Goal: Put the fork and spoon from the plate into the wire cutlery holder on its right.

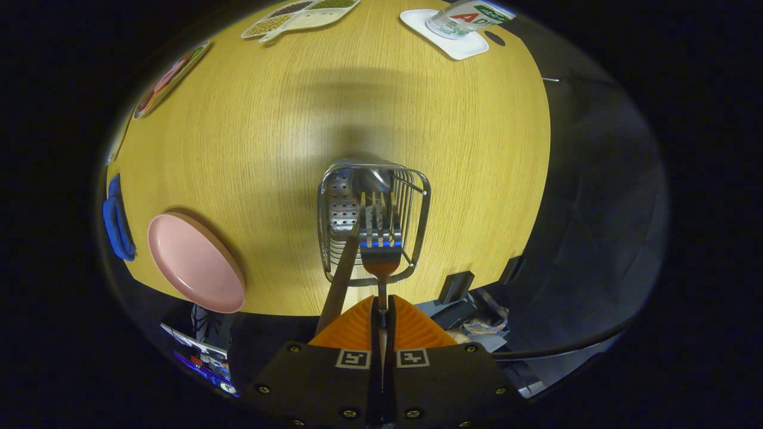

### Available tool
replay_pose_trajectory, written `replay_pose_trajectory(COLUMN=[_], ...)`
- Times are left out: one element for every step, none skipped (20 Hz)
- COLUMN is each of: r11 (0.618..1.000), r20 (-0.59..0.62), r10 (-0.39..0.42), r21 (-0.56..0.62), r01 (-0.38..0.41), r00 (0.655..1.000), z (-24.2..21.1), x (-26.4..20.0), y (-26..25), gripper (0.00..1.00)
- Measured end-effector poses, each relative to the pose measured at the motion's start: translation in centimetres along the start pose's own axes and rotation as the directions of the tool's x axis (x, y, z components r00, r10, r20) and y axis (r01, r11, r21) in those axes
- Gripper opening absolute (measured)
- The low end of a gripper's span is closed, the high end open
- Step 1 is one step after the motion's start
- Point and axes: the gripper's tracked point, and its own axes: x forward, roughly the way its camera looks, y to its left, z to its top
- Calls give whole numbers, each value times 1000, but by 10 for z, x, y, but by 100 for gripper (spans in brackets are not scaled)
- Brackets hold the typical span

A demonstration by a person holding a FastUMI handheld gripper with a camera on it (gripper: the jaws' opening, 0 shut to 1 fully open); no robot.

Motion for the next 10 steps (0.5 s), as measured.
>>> replay_pose_trajectory(r11=[1000, 1000, 1000, 1000, 1000, 999, 999, 998, 999, 998], r20=[-2, 2, 12, 22, 21, 19, 22, 28, 38, 47], r10=[-8, -16, -19, -19, -28, -39, -50, -53, -48, -57], r21=[-3, -1, 5, 7, 5, -7, -15, -15, -10, -9], r01=[8, 16, 19, 19, 28, 39, 50, 54, 48, 57], r00=[1000, 1000, 1000, 1000, 999, 999, 999, 998, 998, 997], z=[0, 2, 4, 5, 2, 2, 0, 0, 0, 1], x=[0, 1, -1, 1, 1, -1, 0, -2, -3, -4], y=[-1, -1, -2, -1, -9, -10, -12, -12, -10, -11], gripper=[2, 5, 7, 9, 9, 12, 17, 35, 40, 40])
